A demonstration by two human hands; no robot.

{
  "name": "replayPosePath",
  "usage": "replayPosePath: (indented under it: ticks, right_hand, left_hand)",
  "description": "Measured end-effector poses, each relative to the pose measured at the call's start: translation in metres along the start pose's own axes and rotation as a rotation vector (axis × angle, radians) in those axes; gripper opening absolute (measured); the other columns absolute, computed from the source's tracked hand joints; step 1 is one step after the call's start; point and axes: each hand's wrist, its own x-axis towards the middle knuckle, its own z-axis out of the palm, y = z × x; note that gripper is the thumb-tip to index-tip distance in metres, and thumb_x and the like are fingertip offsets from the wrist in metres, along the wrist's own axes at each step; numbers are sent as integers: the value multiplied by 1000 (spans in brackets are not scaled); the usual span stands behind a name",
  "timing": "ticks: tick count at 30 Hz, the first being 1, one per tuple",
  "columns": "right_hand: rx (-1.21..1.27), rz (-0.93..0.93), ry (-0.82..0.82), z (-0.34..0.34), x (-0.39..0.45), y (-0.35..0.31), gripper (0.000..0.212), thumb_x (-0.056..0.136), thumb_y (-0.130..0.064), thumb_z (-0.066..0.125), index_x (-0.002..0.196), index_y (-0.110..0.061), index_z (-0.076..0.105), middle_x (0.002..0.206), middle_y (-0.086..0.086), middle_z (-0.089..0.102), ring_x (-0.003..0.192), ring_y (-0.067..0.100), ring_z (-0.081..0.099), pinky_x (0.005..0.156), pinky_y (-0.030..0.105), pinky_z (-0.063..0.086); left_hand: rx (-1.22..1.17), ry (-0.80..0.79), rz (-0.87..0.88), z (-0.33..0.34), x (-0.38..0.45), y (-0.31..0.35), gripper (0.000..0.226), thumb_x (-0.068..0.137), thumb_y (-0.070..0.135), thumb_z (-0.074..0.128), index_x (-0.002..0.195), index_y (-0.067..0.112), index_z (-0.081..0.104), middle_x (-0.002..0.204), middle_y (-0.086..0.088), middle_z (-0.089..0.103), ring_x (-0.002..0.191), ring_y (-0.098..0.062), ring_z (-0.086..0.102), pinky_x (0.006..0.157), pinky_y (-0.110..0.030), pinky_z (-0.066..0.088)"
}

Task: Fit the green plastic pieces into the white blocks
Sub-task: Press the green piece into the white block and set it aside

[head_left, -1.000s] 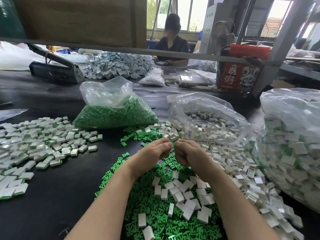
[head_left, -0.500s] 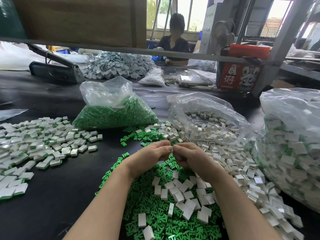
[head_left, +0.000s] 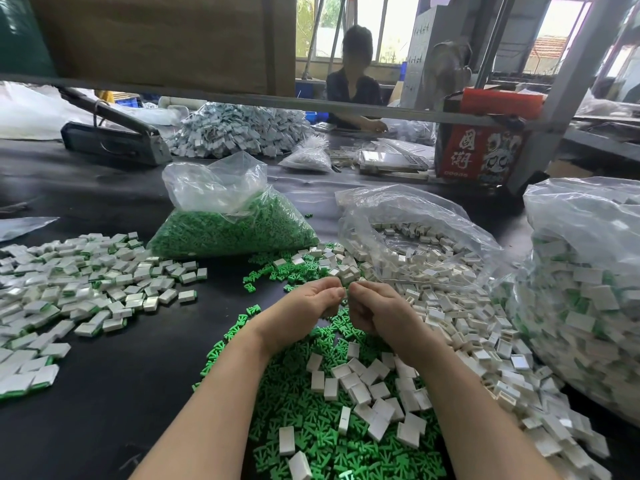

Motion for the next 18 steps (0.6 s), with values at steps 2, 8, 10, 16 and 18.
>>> replayPosePath:
  ticks: [2, 8, 10, 16, 18]
  right_hand:
    - [3, -6, 2, -1, 0, 0, 39, 103, -7, 35, 64, -13, 35, 55, -3, 29, 46, 8, 28, 46, 18, 26]
    - [28, 4, -34, -6, -1, 1, 40, 103, -7, 37, 63, -15, 38, 53, -6, 31, 45, 8, 28, 46, 17, 27]
    - [46, 3, -44, -6, 0, 2, 39, 103, -8, 38, 64, -15, 38, 53, -6, 31, 45, 7, 27, 45, 17, 26]
    - [-95, -35, 113, -12, 3, 4, 34, 103, -15, 44, 71, -6, 53, 51, -4, 46, 44, 9, 39, 47, 21, 31]
    - [-297, -50, 204, -18, 4, 6, 31, 100, -21, 51, 76, -10, 66, 52, 0, 54, 47, 16, 43, 50, 28, 36]
  left_hand:
    - [2, -9, 12, 1, -1, 2, 20, 105, 17, 42, 93, 21, 58, 66, 22, 51, 64, 4, 46, 66, -9, 40]
    - [-86, -28, 12, 2, -4, 5, 16, 101, 21, 46, 110, 10, 53, 77, 4, 44, 72, -8, 39, 69, -20, 37]
    - [-83, -37, 23, 1, -4, 5, 23, 95, 27, 47, 107, 10, 53, 69, 11, 42, 63, -4, 37, 61, -15, 36]
    - [-44, 107, 34, -3, -6, 4, 24, 99, 28, 46, 78, 27, 58, 67, 9, 43, 64, -10, 38, 68, -22, 35]
    - [-20, 236, 24, -8, -4, 2, 20, 101, 28, 48, 95, 14, 61, 72, 7, 47, 69, -12, 44, 76, -29, 37]
